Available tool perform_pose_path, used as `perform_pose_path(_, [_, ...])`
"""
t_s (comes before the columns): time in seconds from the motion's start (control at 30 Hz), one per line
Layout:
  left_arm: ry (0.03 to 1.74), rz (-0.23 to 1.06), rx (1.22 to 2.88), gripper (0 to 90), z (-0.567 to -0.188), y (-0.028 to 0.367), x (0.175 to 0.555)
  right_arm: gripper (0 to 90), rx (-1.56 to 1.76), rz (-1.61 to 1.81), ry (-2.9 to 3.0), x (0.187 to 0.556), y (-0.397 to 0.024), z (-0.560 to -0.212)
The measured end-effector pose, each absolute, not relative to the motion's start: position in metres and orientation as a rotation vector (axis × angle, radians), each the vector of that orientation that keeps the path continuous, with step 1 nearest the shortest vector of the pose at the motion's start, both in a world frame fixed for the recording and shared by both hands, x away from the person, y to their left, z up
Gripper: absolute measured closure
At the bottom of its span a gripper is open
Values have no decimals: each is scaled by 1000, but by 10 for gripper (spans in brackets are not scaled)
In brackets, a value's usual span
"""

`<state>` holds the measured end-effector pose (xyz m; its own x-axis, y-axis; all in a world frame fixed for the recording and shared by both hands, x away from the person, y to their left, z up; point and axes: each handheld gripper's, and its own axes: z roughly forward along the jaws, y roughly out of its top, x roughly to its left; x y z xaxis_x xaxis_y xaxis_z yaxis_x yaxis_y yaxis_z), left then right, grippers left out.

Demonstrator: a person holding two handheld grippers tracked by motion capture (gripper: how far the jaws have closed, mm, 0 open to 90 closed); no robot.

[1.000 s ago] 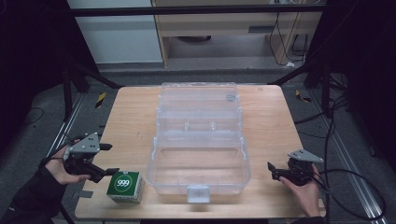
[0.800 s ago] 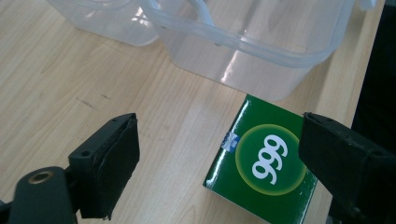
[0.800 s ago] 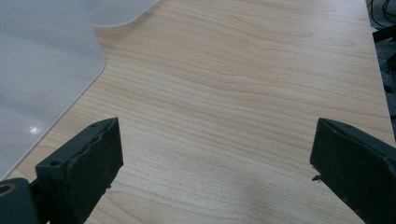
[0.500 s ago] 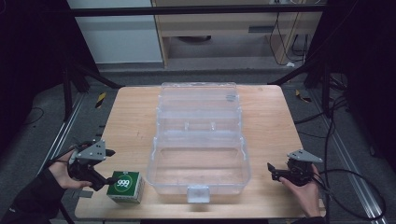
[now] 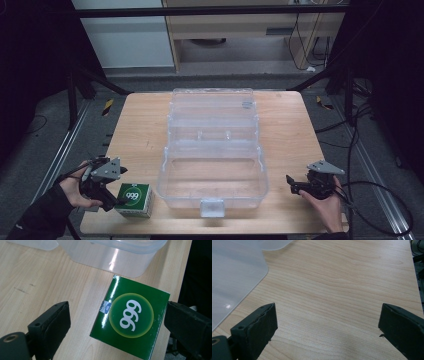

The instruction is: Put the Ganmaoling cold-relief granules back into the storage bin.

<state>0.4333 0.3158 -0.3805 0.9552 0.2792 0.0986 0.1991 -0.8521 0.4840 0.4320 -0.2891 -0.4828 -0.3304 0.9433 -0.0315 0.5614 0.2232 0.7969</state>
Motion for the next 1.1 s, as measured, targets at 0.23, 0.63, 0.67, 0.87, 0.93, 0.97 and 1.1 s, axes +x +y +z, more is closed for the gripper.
perform_pose_path(0.23, [321, 197, 2659, 58, -387, 312, 432, 25, 1380, 953, 1981, 432, -289, -483])
perform_pose_path(0.63, [265, 155, 2715, 48, -395, 302, 433, 22, 1380, 945, 1991, 432, -288, -484])
perform_pose_path(0.67, [262, 153, 2723, 47, -396, 301, 433, 22, 1378, 943, 1992, 432, -288, -484])
perform_pose_path(0.87, [242, 145, 2756, 44, -403, 297, 434, 19, 1371, 936, 2002, 433, -288, -485])
perform_pose_path(0.93, [239, 141, 2755, 43, -404, 296, 434, 19, 1371, 933, 2002, 433, -288, -485])
perform_pose_path(0.97, [236, 142, 2757, 43, -404, 295, 435, 19, 1371, 933, 2003, 433, -288, -485])
perform_pose_path(1.1, [225, 134, 2772, 45, -407, 292, 435, 19, 1372, 934, 2006, 433, -287, -485])
